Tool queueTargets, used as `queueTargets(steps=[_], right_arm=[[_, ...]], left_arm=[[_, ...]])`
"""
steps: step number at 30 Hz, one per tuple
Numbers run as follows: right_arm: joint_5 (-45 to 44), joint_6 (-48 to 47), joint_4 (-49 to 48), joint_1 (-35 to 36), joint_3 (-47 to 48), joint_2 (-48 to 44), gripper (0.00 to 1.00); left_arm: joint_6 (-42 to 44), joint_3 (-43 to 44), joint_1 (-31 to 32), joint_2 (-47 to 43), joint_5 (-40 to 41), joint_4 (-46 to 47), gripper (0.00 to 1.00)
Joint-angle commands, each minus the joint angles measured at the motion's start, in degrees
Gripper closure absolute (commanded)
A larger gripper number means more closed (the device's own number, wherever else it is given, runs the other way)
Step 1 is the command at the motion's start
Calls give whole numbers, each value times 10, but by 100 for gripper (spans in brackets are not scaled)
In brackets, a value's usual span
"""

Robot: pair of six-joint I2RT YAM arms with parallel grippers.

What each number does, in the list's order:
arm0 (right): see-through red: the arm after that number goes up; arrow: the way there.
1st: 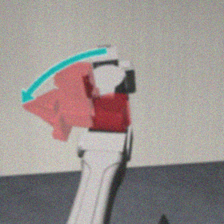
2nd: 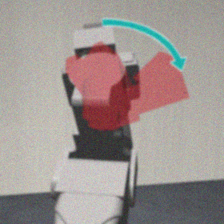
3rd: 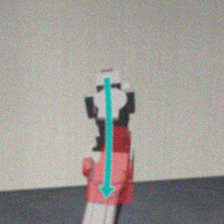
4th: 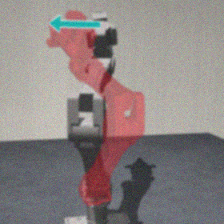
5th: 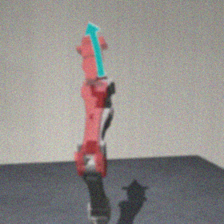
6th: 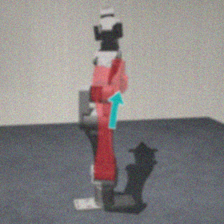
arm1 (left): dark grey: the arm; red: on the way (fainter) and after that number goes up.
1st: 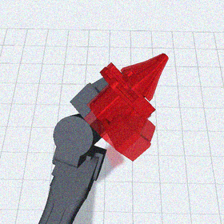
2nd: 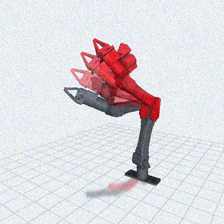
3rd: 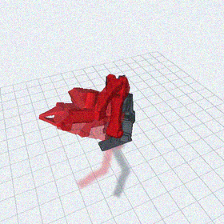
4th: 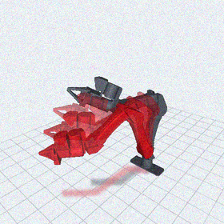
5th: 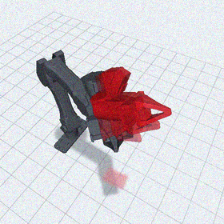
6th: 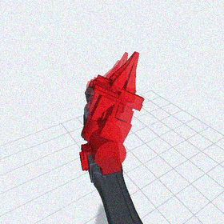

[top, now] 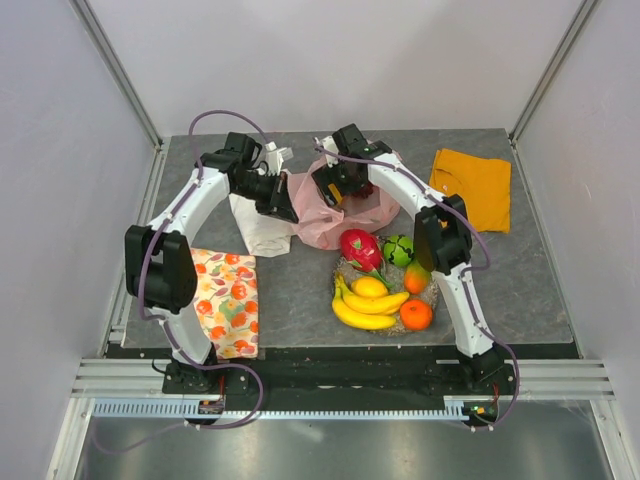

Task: Take the fake fruits out of the plastic bag
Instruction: Take out the fake fruit from the plastic bag.

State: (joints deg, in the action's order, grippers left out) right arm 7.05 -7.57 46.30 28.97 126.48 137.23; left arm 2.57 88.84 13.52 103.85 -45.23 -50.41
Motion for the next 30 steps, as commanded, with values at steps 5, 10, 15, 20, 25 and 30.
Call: queueTargets(steps=[5,10,15,20,25,30], right_arm=[[-36,53,-30,0,93,55,4],[-31,34,-44,-4,119,76,19],[-9,-1,-23,-14,101,60,49],[23,-35,-4,-27,41,-50,99],[65,-67,50,-25,-2,-178,100],[129,-112,140,-23,-40,-263,100]], left_arm=[[-5,-20,-2,-33,-13,5,99],[0,-27,-1,-35,-8,-2,99],[7,-11,-1,-23,4,-3,98],[14,27,-2,-5,18,1,98],[17,63,-2,20,25,6,98],[19,96,-2,35,25,10,99]])
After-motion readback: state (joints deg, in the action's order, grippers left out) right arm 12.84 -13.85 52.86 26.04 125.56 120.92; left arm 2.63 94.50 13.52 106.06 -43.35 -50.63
